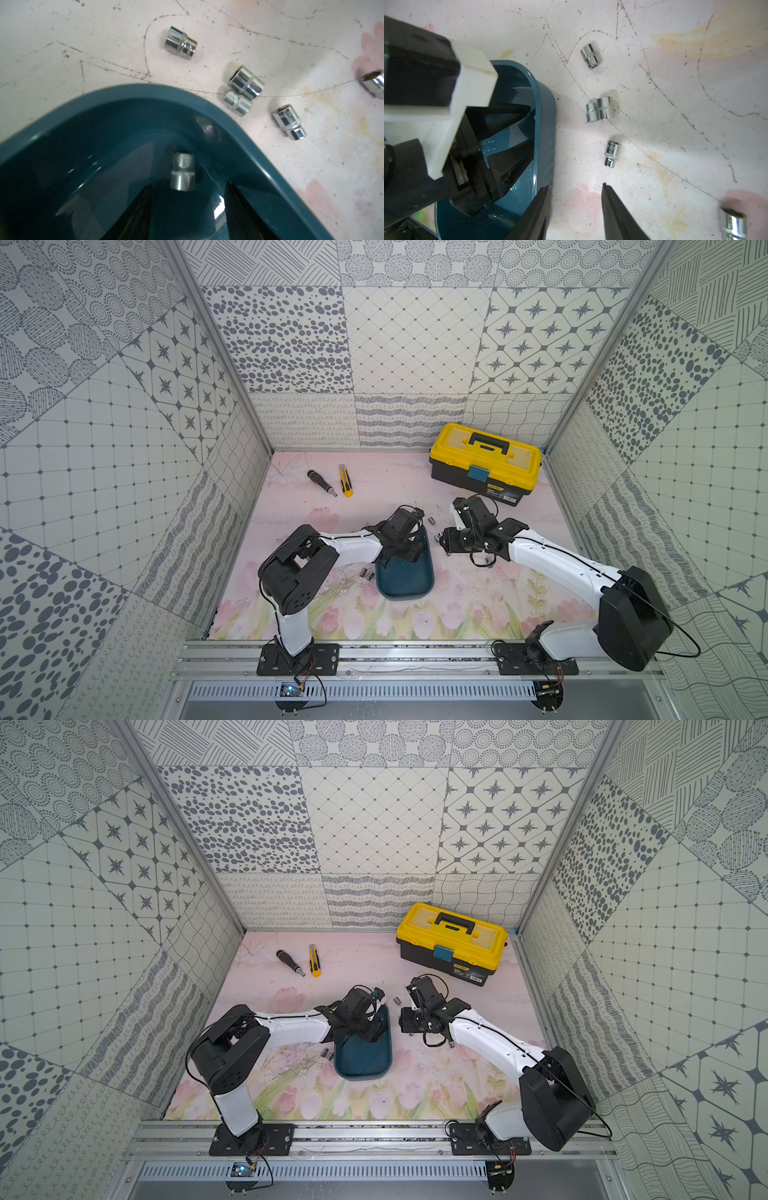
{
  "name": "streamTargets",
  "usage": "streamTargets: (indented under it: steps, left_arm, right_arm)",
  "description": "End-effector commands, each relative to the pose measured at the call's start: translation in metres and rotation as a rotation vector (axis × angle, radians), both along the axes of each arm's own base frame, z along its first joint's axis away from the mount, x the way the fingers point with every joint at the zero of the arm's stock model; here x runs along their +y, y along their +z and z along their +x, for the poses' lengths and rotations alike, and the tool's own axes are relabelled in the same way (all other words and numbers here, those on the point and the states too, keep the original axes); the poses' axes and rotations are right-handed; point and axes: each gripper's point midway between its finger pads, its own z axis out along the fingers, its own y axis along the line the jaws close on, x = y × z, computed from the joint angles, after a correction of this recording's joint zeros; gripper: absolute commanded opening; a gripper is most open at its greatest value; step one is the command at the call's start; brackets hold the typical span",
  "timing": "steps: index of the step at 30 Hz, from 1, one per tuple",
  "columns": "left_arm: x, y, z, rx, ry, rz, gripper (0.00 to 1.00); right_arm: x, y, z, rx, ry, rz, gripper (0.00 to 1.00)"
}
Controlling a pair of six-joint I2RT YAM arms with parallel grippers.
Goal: Take out the socket from the storage box
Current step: Pick up the socket head from the storage box.
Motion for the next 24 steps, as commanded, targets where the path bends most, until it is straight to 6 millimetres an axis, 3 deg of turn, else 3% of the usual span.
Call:
streamTargets:
  steps: [1,14,24]
  left_arm:
    - [-0.008,0.005,0.008,-0.053,-0.025,-0.019,0.59]
    - [-0.007,-0.006,0.016,-0.08,-0.005,-0.003,0.55]
    - [-0.007,-0.001,0.023,-0.118,0.01,-0.003,0.4]
  right_arm:
    - [-0.001,0.003,0.003,-0.025,-0.001,0.006,0.46]
    - [0.0,0.002,0.003,-0.023,-0.001,0.005,0.46]
    - [-0.001,0.003,0.003,-0.024,-0.005,0.004,0.46]
